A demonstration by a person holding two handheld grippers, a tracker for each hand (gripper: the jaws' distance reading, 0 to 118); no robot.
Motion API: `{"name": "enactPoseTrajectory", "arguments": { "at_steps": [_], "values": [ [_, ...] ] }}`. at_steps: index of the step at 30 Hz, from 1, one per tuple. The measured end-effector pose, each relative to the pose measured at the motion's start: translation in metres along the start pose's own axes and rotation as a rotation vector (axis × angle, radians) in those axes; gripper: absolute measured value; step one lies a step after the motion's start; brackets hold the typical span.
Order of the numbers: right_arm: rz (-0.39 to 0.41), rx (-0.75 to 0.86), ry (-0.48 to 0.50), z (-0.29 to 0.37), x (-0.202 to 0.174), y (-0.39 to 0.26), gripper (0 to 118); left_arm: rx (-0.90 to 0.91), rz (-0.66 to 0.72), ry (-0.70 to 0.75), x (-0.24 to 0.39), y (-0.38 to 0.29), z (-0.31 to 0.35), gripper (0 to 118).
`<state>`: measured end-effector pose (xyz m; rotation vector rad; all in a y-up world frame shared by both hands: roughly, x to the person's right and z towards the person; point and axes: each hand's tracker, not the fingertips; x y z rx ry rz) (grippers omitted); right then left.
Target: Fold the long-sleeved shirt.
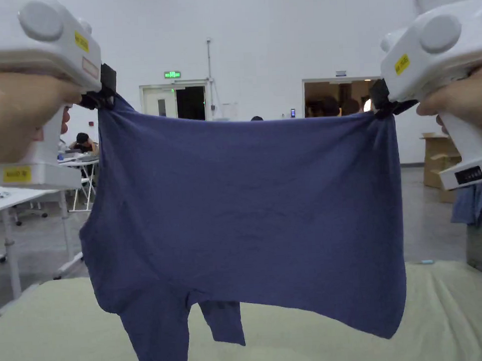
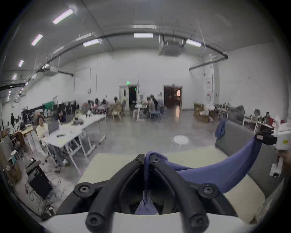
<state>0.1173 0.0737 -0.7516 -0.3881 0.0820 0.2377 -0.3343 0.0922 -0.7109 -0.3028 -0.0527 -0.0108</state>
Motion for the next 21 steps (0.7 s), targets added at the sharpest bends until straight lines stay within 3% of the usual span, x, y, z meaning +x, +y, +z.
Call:
{"name": "enactPoseTrajectory", "arguments": {
  "at_steps": [6, 10, 12, 15, 21],
  "values": [
    [0.025, -0.292, 0.057, -0.112, -0.042, -0.174, 0, -0.307, 0.036, -0.02, -0.004, -0.176, -0.103, 2],
    [0.018, -0.462, 0.105, -0.138, -0.066, -0.284, 0, -0.469, 0.042, -0.034, -0.005, -0.274, -0.124, 2],
    [0.055, -0.496, 0.122, -0.135, -0.068, -0.323, 0, -0.524, 0.03, -0.031, -0.006, -0.309, -0.117, 2],
    [0.019, -0.506, 0.161, -0.108, -0.068, -0.364, 0, -0.623, -0.078, -0.031, -0.002, -0.345, -0.089, 2],
    [0.089, -0.502, 0.242, 0.002, -0.08, -0.424, 0, -0.69, -0.091, -0.098, -0.01, -0.401, 0.006, 2]
  ]
}}
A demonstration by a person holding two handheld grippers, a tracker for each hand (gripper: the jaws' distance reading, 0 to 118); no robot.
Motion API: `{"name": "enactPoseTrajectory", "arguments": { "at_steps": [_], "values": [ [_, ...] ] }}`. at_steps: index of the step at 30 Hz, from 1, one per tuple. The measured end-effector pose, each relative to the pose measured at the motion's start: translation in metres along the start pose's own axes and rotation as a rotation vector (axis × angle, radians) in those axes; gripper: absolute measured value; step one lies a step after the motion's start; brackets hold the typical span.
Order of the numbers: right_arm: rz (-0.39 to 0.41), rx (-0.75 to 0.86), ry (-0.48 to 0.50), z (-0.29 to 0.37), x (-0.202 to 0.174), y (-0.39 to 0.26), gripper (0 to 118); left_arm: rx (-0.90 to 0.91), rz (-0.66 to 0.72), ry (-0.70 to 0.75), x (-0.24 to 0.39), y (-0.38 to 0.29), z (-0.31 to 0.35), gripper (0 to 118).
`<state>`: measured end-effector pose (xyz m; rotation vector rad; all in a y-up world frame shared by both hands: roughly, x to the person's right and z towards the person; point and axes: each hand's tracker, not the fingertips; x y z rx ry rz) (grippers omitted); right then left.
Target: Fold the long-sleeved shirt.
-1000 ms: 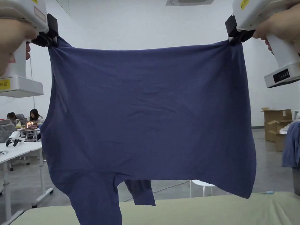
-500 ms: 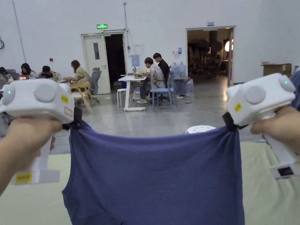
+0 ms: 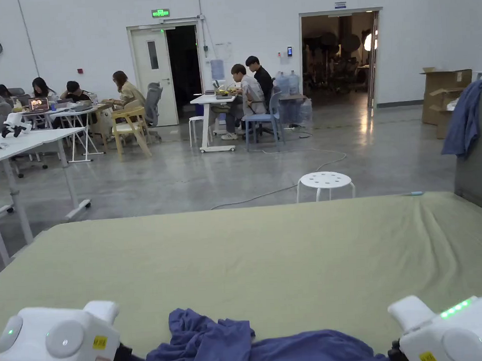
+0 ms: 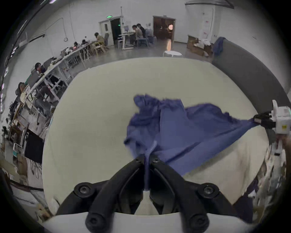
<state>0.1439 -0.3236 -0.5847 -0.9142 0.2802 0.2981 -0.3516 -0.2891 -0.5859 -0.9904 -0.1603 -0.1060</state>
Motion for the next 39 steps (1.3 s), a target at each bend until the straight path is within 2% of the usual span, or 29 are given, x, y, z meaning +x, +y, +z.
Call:
{"name": "enactPoseTrajectory", "arguments": {
  "at_steps": [7, 10, 13, 18, 20, 22, 26, 28, 31, 33, 34, 35, 36, 37, 38, 39],
  "values": [
    [0.043, -0.021, 0.021, 0.059, -0.05, -0.114, 0, -0.05, -0.012, -0.044, 0.014, -0.118, 0.056, 2],
    [0.033, -0.051, 0.045, 0.07, -0.065, -0.155, 0, -0.07, 0.001, -0.077, 0.017, -0.159, 0.07, 2],
    [0.069, -0.084, 0.058, 0.071, -0.085, -0.198, 0, -0.084, 0.004, -0.08, 0.023, -0.203, 0.077, 2],
    [0.047, -0.168, 0.095, 0.057, -0.1, -0.245, 0, -0.131, 0.041, -0.091, 0.031, -0.259, 0.062, 2],
    [0.055, -0.198, 0.097, 0.048, -0.103, -0.26, 0, -0.16, 0.105, -0.108, 0.031, -0.275, 0.051, 2],
    [0.018, -0.231, 0.117, 0.036, -0.102, -0.271, 0, -0.173, 0.146, -0.109, 0.03, -0.288, 0.038, 2],
    [-0.075, -0.242, 0.142, 0.019, -0.096, -0.282, 0, -0.226, 0.115, -0.069, 0.033, -0.309, 0.006, 2],
    [-0.12, -0.258, 0.158, 0.017, -0.092, -0.28, 0, -0.261, 0.167, -0.068, 0.029, -0.32, -0.011, 2],
    [-0.142, -0.26, 0.179, 0.014, -0.086, -0.281, 3, -0.226, 0.202, -0.084, 0.025, -0.326, -0.016, 2],
    [-0.178, -0.262, 0.192, 0.014, -0.079, -0.28, 6, -0.211, 0.219, -0.095, 0.022, -0.326, -0.013, 9],
    [-0.206, -0.282, 0.207, 0.017, -0.077, -0.275, 19, -0.196, 0.236, -0.095, 0.022, -0.325, -0.008, 31],
    [-0.223, -0.289, 0.216, 0.024, -0.075, -0.269, 45, -0.155, 0.281, -0.09, 0.021, -0.325, 0.003, 69],
    [-0.224, -0.274, 0.217, 0.04, -0.074, -0.265, 79, -0.133, 0.316, -0.08, 0.018, -0.322, 0.015, 105],
    [-0.215, -0.254, 0.205, 0.053, -0.075, -0.261, 109, -0.111, 0.35, -0.09, 0.017, -0.322, 0.027, 117],
    [-0.18, -0.204, 0.144, 0.07, -0.076, -0.257, 114, -0.052, 0.379, -0.113, 0.018, -0.324, 0.043, 113],
    [-0.155, -0.14, 0.113, 0.088, -0.077, -0.252, 114, 0.027, 0.392, -0.121, 0.019, -0.325, 0.06, 114]
  ]
}}
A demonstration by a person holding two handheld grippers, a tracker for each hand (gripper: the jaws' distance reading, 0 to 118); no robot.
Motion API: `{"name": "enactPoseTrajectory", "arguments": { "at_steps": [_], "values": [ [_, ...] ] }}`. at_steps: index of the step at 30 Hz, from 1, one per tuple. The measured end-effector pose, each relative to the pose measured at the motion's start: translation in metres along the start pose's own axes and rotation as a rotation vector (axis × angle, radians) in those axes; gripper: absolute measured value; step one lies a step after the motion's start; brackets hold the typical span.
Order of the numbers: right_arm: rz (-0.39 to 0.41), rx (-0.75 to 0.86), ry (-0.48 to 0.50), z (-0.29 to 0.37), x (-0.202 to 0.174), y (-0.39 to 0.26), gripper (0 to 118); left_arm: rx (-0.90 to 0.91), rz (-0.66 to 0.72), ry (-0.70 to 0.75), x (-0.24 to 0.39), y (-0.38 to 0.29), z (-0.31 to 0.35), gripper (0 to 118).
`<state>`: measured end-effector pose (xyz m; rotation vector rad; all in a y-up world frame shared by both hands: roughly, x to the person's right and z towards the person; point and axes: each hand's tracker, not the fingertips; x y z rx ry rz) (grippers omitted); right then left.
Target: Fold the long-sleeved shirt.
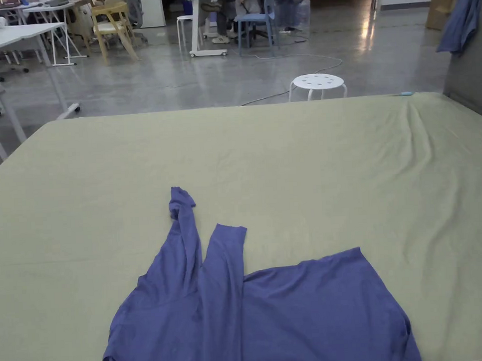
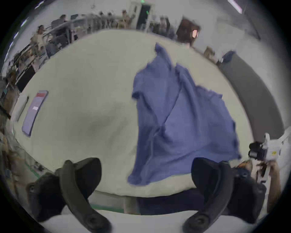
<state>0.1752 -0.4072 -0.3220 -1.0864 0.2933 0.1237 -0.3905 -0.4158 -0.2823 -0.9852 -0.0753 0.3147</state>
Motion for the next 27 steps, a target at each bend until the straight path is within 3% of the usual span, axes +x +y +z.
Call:
{"name": "enactPoseTrajectory", "arguments": {
  "at_steps": [2, 3, 4, 5, 6, 7, 9, 14, 15, 16, 17, 18, 20, 25, 27],
  "values": [
    [0.006, 0.092, -0.028, 0.025, -0.005, 0.004, 114, 0.06, 0.012, -0.04, 0.01, 0.001, 0.017, 111],
    [-0.043, 0.107, -0.029, 0.031, -0.008, 0.007, 114, 0.04, 0.008, -0.027, 0.015, 0.0, 0.021, 99],
    [-0.103, 0.113, -0.017, 0.033, -0.011, 0.012, 109, 0.04, 0.0, 0.02, 0.023, -0.002, 0.018, 50],
    [-0.154, 0.103, 0.017, 0.03, -0.013, 0.018, 109, 0.036, -0.035, 0.077, 0.029, -0.004, 0.015, 50],
    [-0.201, 0.106, 0.063, 0.027, -0.015, 0.025, 105, 0.037, -0.066, 0.127, 0.037, -0.003, 0.01, 33],
    [-0.216, 0.137, 0.086, 0.023, -0.018, 0.033, 92, 0.041, -0.064, 0.146, 0.041, -0.002, 0.003, 0],
    [-0.203, 0.148, 0.081, 0.003, -0.029, 0.058, 0, 0.064, -0.05, 0.097, 0.046, 0.001, -0.004, 0],
    [-0.118, 0.162, 0.082, -0.06, -0.073, 0.162, 3, 0.095, -0.151, 0.122, 0.066, 0.022, -0.015, 0],
    [-0.104, 0.179, 0.113, -0.074, -0.082, 0.191, 21, 0.104, -0.149, 0.127, 0.068, 0.024, -0.015, 0],
    [-0.088, 0.196, 0.143, -0.086, -0.085, 0.22, 68, 0.114, -0.144, 0.131, 0.069, 0.026, -0.016, 0],
    [-0.089, 0.203, 0.18, -0.108, -0.092, 0.252, 103, 0.122, -0.136, 0.121, 0.068, 0.025, -0.014, 0],
    [-0.096, 0.2, 0.153, -0.136, -0.104, 0.289, 118, 0.124, -0.121, 0.098, 0.068, 0.025, -0.014, 0],
    [-0.059, 0.212, 0.136, -0.171, -0.117, 0.342, 118, 0.125, -0.113, 0.101, 0.068, 0.022, -0.016, 0],
    [-0.041, -0.08, -0.001, -0.29, -0.144, 0.427, 118, 0.095, -0.131, 0.103, 0.063, 0.016, -0.022, 0],
    [-0.078, -0.132, -0.011, -0.318, -0.151, 0.431, 102, 0.085, -0.147, 0.115, 0.062, 0.016, -0.023, 0]
  ]
}}
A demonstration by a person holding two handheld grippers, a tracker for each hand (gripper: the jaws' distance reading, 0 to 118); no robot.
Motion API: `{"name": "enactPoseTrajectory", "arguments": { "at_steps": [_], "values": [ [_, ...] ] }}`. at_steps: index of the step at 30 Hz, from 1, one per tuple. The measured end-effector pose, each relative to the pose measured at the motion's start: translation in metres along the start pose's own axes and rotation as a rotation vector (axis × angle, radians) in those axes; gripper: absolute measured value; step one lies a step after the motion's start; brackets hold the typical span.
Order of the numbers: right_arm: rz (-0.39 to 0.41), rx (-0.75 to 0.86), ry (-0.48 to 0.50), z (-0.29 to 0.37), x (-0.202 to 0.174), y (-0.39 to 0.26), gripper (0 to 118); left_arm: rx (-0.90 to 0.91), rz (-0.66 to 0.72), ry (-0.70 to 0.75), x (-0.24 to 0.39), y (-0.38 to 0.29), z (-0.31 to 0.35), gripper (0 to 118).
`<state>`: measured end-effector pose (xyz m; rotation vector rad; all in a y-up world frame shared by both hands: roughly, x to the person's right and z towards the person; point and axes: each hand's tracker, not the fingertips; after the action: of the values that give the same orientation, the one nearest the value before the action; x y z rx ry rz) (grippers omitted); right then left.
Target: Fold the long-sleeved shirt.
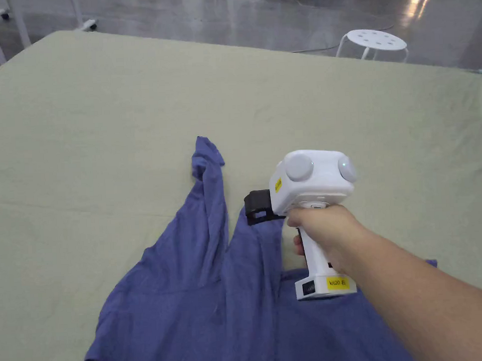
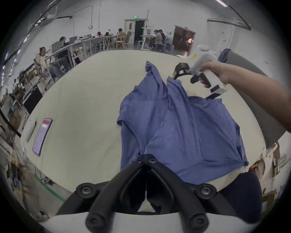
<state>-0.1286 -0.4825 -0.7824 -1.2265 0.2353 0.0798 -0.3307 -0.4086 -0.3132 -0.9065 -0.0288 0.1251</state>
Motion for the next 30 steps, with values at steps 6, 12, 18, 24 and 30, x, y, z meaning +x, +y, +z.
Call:
{"name": "enactPoseTrajectory", "arguments": {
  "at_steps": [6, 12, 18, 24, 30],
  "values": [
    [0.112, 0.019, -0.118, 0.005, -0.007, -0.017, 0, -0.009, 0.006, -0.006, -0.005, -0.002, 0.0, 0],
    [0.126, 0.129, 0.025, 0.095, 0.017, -0.056, 0, -0.009, 0.012, 0.0, -0.004, -0.009, 0.006, 0],
    [0.19, 0.261, 0.129, 0.214, 0.041, -0.169, 0, -0.004, 0.038, -0.017, 0.0, -0.012, 0.013, 0],
    [0.253, 0.199, 0.076, 0.252, 0.065, -0.303, 0, 0.022, 0.006, -0.001, 0.011, -0.011, 0.019, 0],
    [0.285, 0.008, -0.016, 0.209, 0.085, -0.374, 0, 0.037, -0.022, -0.018, 0.025, -0.008, 0.023, 0]
  ]
}}
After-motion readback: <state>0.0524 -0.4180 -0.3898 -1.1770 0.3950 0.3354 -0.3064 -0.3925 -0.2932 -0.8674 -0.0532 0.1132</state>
